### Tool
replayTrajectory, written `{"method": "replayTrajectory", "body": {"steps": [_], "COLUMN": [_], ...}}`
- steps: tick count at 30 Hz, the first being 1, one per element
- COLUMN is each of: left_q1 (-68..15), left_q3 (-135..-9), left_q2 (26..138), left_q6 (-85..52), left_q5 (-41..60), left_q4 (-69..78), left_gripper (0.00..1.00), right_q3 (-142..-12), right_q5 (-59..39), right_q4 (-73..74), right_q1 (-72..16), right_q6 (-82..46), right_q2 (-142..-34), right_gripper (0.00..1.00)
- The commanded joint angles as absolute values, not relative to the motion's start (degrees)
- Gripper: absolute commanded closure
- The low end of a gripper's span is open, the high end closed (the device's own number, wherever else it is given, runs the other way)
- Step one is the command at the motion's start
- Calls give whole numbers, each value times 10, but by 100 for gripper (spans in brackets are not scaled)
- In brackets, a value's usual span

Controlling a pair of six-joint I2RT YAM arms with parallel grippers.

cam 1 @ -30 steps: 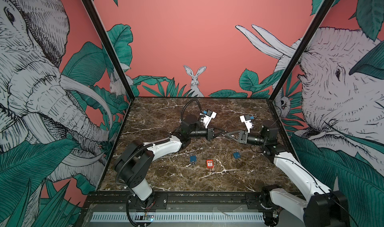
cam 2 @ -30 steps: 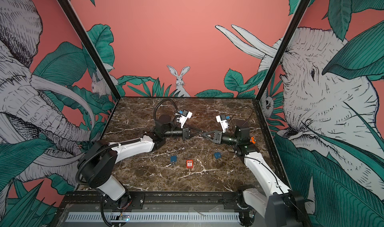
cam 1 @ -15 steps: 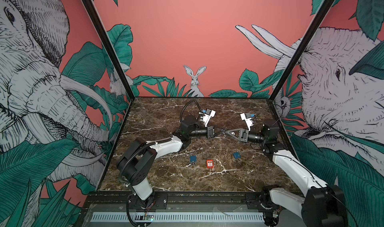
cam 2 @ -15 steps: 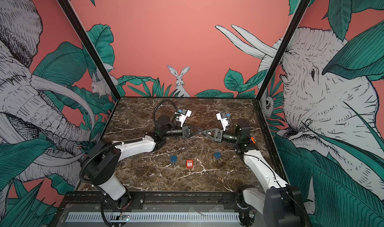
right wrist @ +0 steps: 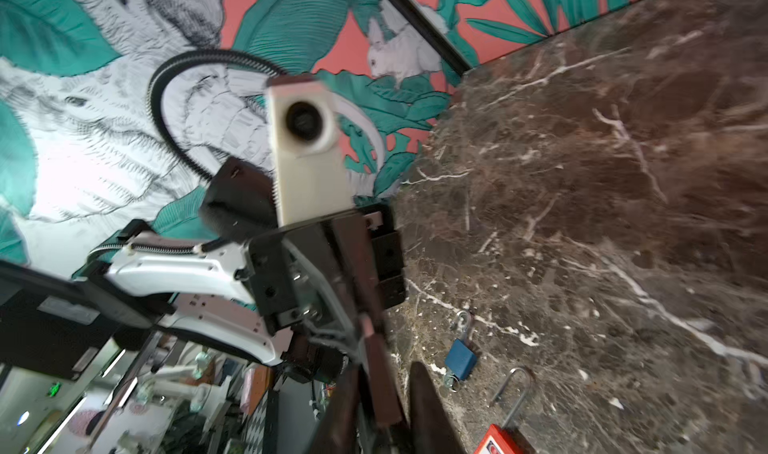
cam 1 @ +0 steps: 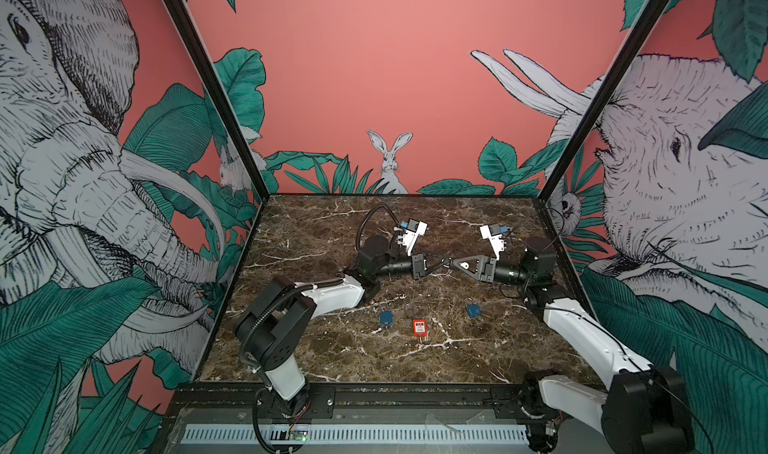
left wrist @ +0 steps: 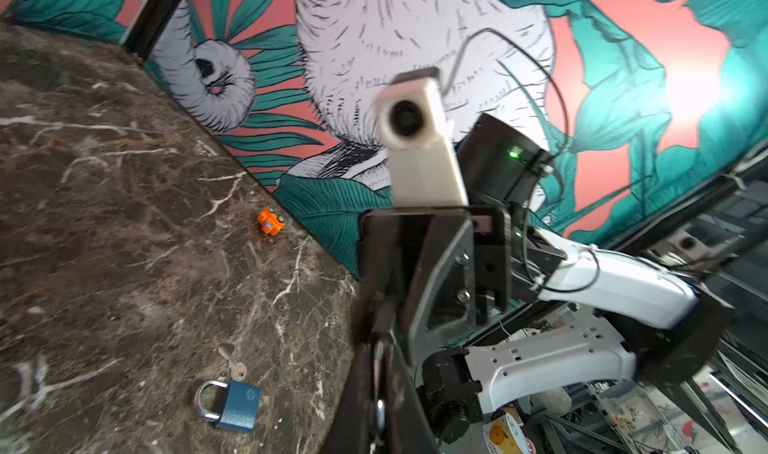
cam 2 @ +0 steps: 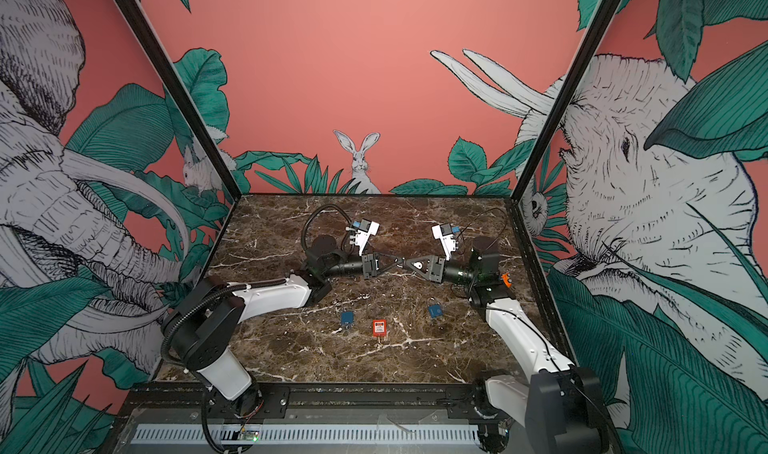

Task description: Lock with the key

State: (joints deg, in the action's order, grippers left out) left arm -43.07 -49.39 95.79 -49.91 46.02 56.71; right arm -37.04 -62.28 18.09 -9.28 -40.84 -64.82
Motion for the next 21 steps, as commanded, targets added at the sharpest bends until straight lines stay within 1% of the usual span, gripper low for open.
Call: {"method": "replayTrajectory", "body": {"steps": [1, 4, 7, 17, 21], "left_q1": [-430, -428, -428, -428, -428], "left_q3": [-475, -478, -482, -495, -496], "left_q2": [939, 949, 957, 970, 972], "left_q6": [-563, -576, -581, -585, -584], "left_q5": [528, 533, 537, 537, 538], "left_q4": [722, 740, 741, 732, 728], "left_gripper": [100, 100, 100, 100, 100], "right_q3": [-362, -360, -361, -349, -346], "right_q5": [-530, -524, -512, -518, -539], "right_q4": [202, 157, 102, 38, 32], "right_q1": [-77, -75, -75, -75, -75], "right_q6": [-421, -400, -365, -345, -351], "right_q2": [-621, -588, -557, -456, -433], "right_gripper": [65, 62, 63, 69, 72]}}
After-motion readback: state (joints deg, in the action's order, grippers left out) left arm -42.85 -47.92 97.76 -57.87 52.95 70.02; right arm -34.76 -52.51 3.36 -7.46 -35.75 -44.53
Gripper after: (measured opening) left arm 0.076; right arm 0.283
